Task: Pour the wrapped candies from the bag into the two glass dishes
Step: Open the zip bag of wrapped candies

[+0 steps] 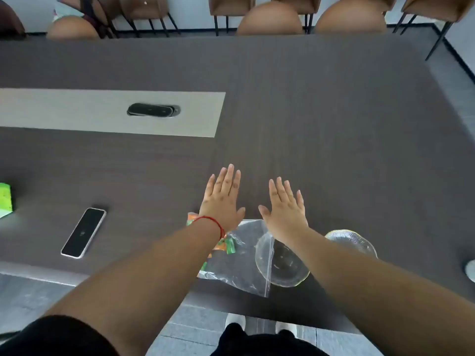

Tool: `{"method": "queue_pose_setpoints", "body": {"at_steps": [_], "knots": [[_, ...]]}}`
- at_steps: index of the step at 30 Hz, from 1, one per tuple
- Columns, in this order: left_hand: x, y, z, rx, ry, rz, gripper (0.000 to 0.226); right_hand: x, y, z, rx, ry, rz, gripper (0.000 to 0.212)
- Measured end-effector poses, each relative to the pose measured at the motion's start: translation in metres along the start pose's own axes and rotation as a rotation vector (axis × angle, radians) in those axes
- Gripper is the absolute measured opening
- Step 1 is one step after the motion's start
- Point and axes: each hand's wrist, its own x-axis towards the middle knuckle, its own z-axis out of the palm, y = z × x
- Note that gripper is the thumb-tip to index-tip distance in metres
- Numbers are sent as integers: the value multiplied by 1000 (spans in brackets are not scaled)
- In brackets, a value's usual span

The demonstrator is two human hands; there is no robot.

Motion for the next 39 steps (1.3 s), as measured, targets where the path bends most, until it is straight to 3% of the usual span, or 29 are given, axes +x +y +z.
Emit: {"method": "queue_pose_setpoints", "body": {"at_steps": [5,10,18,23,25,28,30,33,37,39], "knots": [[-16,7,47,-63,-206,9,93,-32,8,53,-16,-183,-1,68],[-41,20,89,55,-342,134,93,-60,25,96,-51,-353,-6,67],[-67,41,109,-58,-514,161,81,-85,37,115,-33,-350,-60,76],[-68,48,116,-86,-524,133,78,-83,31,107,96,-239,242,55],[-67,50,118,-111,-507,118,77,-74,29,103,169,-323,347,47],[-68,54,111,-199,-487,96,70,-64,25,97,479,-513,454,35],[-69,58,102,-324,-431,82,57,-64,26,95,710,-495,509,19],[-74,65,86,-637,-209,-120,26,-69,23,86,926,-431,541,13],[-82,69,74,-996,-285,-500,20,-71,10,78,951,-396,438,20],[-85,64,69,-1077,-274,-600,25,-69,3,76,879,-395,362,24]]}}
